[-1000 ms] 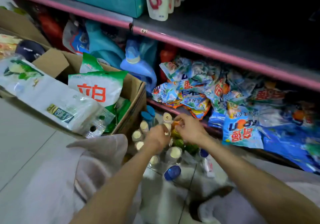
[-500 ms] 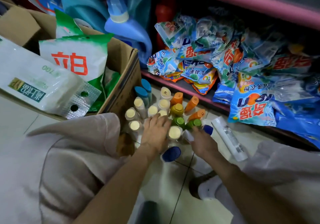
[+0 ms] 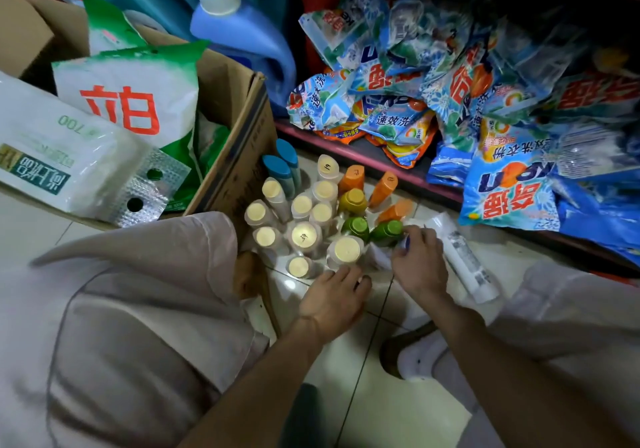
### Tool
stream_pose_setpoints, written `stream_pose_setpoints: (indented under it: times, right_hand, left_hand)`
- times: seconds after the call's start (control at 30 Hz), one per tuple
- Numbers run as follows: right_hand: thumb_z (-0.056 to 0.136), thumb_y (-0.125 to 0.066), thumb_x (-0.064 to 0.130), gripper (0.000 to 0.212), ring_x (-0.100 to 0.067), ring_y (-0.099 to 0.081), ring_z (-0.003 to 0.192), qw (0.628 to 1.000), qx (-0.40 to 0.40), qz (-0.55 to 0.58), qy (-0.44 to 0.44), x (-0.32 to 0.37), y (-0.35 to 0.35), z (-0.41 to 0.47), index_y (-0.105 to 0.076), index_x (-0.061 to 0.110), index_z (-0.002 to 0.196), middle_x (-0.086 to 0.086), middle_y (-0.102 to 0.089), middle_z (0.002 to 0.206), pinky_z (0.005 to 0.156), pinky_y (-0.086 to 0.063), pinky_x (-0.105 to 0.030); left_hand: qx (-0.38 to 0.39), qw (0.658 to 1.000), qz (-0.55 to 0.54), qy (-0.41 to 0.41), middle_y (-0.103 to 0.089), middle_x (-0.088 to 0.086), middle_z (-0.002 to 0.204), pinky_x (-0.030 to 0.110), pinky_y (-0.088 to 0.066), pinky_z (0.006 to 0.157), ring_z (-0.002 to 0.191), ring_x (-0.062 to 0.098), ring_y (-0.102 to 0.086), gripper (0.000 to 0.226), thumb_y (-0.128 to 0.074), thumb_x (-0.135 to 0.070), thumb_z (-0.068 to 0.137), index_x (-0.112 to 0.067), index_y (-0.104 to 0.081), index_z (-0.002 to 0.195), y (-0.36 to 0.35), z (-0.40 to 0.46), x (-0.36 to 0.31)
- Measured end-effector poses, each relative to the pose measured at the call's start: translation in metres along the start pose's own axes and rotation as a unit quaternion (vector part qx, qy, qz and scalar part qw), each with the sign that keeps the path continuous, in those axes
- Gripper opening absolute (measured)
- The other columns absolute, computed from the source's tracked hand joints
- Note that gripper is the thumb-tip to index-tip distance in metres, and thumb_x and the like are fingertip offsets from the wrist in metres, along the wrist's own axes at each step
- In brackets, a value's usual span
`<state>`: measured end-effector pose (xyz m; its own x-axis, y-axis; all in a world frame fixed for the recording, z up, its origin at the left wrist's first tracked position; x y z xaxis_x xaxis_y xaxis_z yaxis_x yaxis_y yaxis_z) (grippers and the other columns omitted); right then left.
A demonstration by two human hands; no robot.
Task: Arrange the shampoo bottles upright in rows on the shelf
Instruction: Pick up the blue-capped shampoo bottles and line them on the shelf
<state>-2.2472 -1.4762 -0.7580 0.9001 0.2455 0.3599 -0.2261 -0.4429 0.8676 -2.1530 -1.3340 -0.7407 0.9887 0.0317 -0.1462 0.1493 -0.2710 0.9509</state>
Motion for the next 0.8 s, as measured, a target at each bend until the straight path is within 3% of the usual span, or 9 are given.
stream_pose_setpoints:
  times: [0.1, 0.2, 0.3, 0.43, 0.67, 0.8]
  right_hand:
    - [0.086, -0.057, 0.011, 0.055, -0.033, -0.038, 0.127, 0.996, 0.049, 0.028, -0.065, -0.013, 0.001, 0.013, -0.042, 0.020, 0.138, -0.008, -0.035, 0.143, 0.097, -0.042, -0.043]
    - [0.081, -0.064, 0.001, 0.072, -0.033, -0.041, 0.129, 0.992, 0.115, 0.029, -0.046, -0.025, -0.002, 0.021, -0.035, 0.020, 0.144, -0.010, -0.033, 0.146, 0.102, -0.042, -0.042]
    - [0.080, -0.064, -0.005, 0.070, -0.033, -0.044, 0.126, 0.995, 0.100, 0.008, -0.016, -0.028, -0.007, 0.028, -0.038, 0.017, 0.142, -0.013, -0.039, 0.143, 0.099, -0.041, -0.039]
    - [0.083, -0.068, 0.009, 0.053, -0.035, -0.050, 0.115, 0.995, 0.099, 0.028, -0.017, -0.030, -0.011, 0.034, -0.045, 0.014, 0.130, -0.017, -0.048, 0.130, 0.090, -0.042, -0.037]
    - [0.085, -0.069, 0.017, 0.050, -0.037, -0.050, 0.118, 0.990, 0.048, 0.056, -0.121, -0.040, 0.004, 0.026, -0.048, 0.007, 0.129, -0.021, -0.054, 0.128, 0.093, -0.042, -0.038]
    - [0.087, -0.067, 0.023, 0.050, -0.036, -0.050, 0.121, 0.988, 0.023, 0.072, -0.134, -0.043, 0.037, 0.009, -0.049, 0.005, 0.130, -0.020, -0.056, 0.128, 0.097, -0.042, -0.041]
  left_hand:
    - [0.116, 0.987, -0.069, 0.084, -0.037, 0.014, 0.135, 0.042, -0.045, 0.084, 0.113, 0.034, -0.048, 0.053, -0.048, -0.021, 0.095, -0.018, -0.025, 0.142, -0.008, -0.003, 0.004]
    - [0.143, 0.975, -0.117, 0.125, -0.038, 0.017, 0.132, 0.042, -0.048, 0.079, 0.107, 0.036, -0.052, 0.058, -0.047, -0.018, 0.095, -0.025, -0.018, 0.145, -0.009, -0.001, 0.005]
    - [0.148, 0.969, -0.133, 0.150, -0.042, 0.016, 0.130, 0.039, -0.044, 0.072, 0.105, 0.035, -0.055, 0.056, -0.047, -0.019, 0.095, -0.025, -0.019, 0.144, -0.011, 0.003, 0.006]
    - [0.142, 0.969, -0.125, 0.156, -0.047, 0.015, 0.124, 0.037, -0.040, 0.067, 0.099, 0.036, -0.059, 0.052, -0.049, -0.019, 0.094, -0.023, -0.023, 0.139, -0.012, 0.005, 0.005]
    - [0.141, 0.968, -0.136, 0.154, -0.052, 0.012, 0.118, 0.036, -0.038, 0.067, 0.100, 0.037, -0.059, 0.049, -0.051, -0.017, 0.090, -0.023, -0.029, 0.133, 0.002, 0.000, 0.008]
    - [0.119, 0.971, -0.166, 0.126, -0.056, 0.013, 0.114, 0.037, -0.042, 0.073, 0.098, 0.035, -0.056, 0.045, -0.052, -0.021, 0.088, -0.024, -0.034, 0.128, 0.027, -0.010, 0.004]
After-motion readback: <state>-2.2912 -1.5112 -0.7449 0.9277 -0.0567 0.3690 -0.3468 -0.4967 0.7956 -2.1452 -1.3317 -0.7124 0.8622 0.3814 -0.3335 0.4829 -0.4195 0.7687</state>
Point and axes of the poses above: each hand's wrist, its own z-axis towards the middle knuckle, its own y-axis out of the back of the hand, x = y × z, the point moved 1 cm from there along z, towards the middle knuckle
